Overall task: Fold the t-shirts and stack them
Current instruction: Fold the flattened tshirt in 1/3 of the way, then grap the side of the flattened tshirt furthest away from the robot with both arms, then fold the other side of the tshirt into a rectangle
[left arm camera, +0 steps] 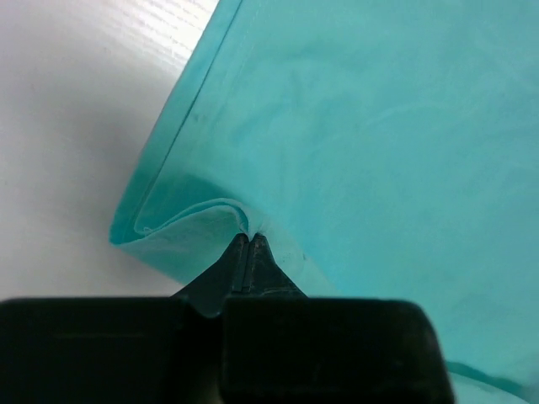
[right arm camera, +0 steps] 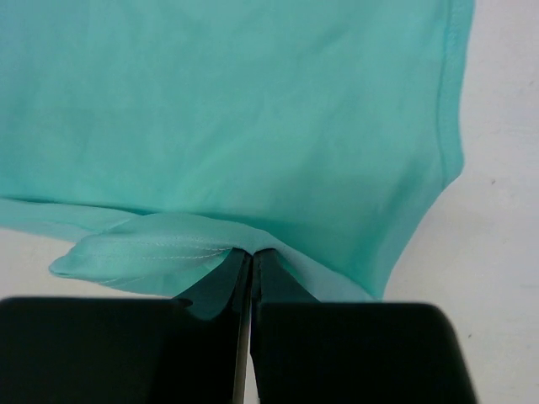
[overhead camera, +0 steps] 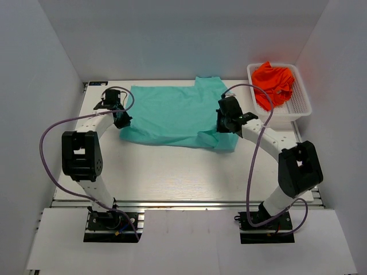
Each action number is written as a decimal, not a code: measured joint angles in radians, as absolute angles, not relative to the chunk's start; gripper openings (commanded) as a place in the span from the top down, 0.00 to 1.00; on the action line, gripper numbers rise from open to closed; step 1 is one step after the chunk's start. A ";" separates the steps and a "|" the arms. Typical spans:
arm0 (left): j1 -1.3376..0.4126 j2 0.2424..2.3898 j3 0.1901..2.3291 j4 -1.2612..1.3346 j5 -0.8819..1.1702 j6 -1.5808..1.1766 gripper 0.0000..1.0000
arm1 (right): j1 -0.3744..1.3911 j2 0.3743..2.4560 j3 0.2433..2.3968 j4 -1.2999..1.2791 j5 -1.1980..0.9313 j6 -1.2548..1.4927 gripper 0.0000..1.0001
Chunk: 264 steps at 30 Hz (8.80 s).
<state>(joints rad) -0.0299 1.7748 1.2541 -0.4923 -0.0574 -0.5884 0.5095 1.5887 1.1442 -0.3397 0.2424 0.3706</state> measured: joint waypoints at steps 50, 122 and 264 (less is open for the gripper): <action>-0.028 2.112 1.558 -0.346 0.145 -0.430 0.00 | 0.259 1.904 1.340 -0.298 0.073 0.132 0.28; -0.014 2.107 1.504 -0.345 0.067 -0.362 0.00 | 0.251 2.269 1.780 -0.223 0.120 0.242 1.00; -0.009 1.819 1.255 -0.417 0.035 -0.391 1.00 | 0.303 1.633 1.111 0.052 0.053 0.099 1.00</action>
<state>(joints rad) -0.0090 1.8191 1.2552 -0.4171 0.0349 -0.3912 0.3035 1.6325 1.1110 0.0521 0.0532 0.0986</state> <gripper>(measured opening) 0.009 0.011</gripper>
